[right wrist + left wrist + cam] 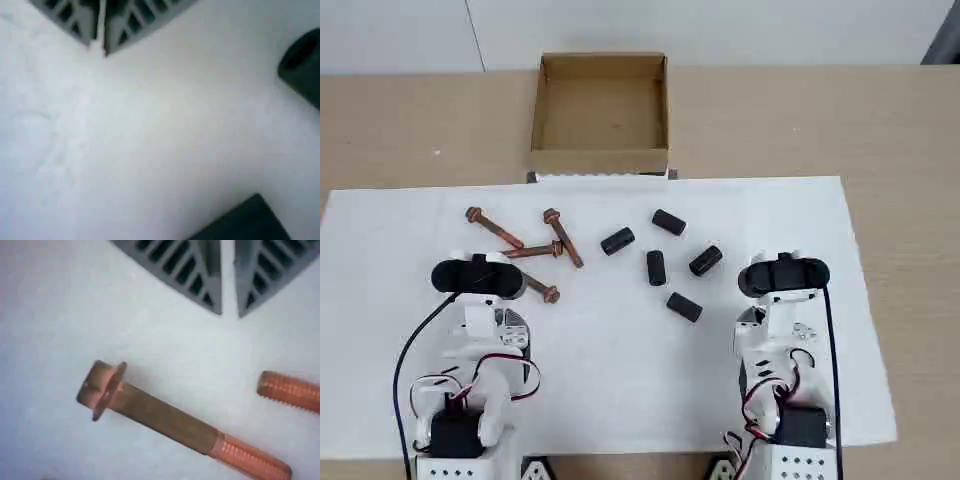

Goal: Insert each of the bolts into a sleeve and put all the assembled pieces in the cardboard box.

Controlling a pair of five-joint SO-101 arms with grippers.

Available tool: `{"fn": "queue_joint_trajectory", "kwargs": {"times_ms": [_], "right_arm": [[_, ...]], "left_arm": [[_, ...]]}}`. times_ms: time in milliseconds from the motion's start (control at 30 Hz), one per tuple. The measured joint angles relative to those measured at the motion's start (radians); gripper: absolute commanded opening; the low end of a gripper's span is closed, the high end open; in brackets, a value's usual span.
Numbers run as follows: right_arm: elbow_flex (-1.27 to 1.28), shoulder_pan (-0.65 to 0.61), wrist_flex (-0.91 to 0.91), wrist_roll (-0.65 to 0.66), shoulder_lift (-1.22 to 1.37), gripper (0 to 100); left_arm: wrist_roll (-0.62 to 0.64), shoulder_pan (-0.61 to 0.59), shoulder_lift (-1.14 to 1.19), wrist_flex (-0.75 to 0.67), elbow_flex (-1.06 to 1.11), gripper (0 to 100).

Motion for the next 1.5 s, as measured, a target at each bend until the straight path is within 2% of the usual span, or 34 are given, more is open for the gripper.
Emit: {"fn": "queue_joint_trajectory", "kwargs": {"times_ms": [900,1100,1500], "right_arm": [[0.0,0.0,0.0,0.0,0.0,0.3],[0.0,0.0,0.0,0.0,0.0,0.3],[0.0,0.0,0.0,0.0,0.0,0.3]], "left_arm": [[-0.002,0.0,0.0,0.0,0.0,1],[-0.003,0.078,0.0,0.0,0.0,1],[0.002,0.138,0.0,0.0,0.0,1]]}}
